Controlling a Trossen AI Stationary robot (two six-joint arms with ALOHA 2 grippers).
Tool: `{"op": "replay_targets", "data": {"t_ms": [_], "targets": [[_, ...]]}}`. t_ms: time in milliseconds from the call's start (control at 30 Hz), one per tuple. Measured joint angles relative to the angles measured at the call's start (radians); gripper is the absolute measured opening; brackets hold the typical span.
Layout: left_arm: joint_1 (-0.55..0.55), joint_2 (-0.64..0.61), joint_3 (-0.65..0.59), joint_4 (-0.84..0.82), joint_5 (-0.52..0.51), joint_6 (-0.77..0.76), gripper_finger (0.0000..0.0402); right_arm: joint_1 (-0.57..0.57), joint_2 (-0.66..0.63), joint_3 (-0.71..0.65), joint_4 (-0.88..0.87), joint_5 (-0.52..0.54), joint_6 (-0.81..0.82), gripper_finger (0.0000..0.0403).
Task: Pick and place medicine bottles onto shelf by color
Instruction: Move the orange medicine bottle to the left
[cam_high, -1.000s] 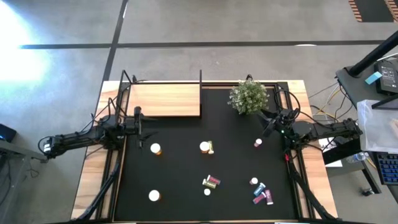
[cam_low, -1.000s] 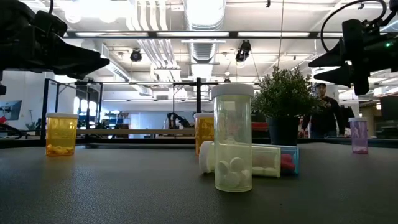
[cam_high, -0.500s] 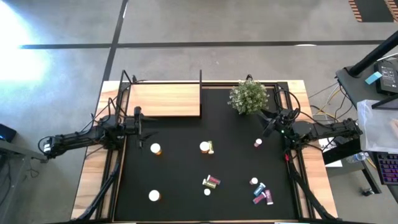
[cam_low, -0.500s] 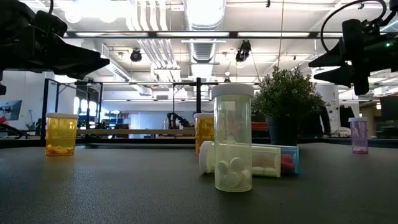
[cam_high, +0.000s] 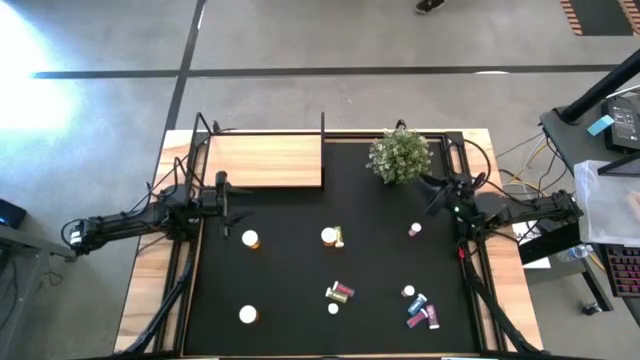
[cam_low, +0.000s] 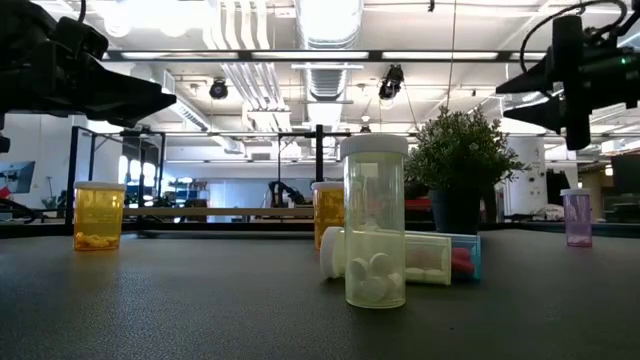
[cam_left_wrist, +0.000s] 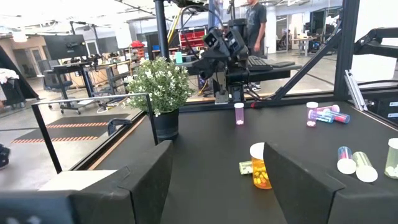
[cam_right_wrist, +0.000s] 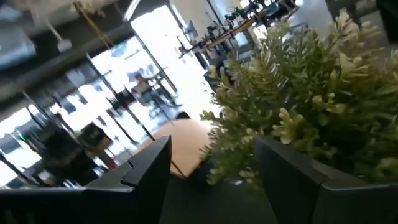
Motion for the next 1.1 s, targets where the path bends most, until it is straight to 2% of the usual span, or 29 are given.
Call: {"op": "replay_targets", "data": {"t_ms": [200,433,500,633,800,1100], "targets": [[0.0,0.0,0.0,0.0,0.0,0.0,0.0235,0.0,0.001,0.0,0.042,-0.148,-0.031,0.0216],[0.0,0.0,0.0,0.0,0.0,0.0,0.0235,0.0,0.005,0.0,0.157,-0.462,-0.221,0.0216],[0.0,0.0,0.0,0.0,0.0,0.0,0.0235,0.0,0.012,0.0,0.187,-0.52,-0.263,0.0217],[0.0,0.0,0.0,0.0,0.0,0.0,0.0235,-0.002,0.029,0.0,0.225,-0.498,-0.292,0.0216],[0.0,0.0,0.0,0.0,0.0,0.0,0.0235,-0.002,0.041,0.0,0.292,-0.345,-0.294,0.0216],[0.0,0.0,0.0,0.0,0.0,0.0,0.0235,-0.003,0.055,0.017,0.361,-0.337,-0.433,0.0217]]}}
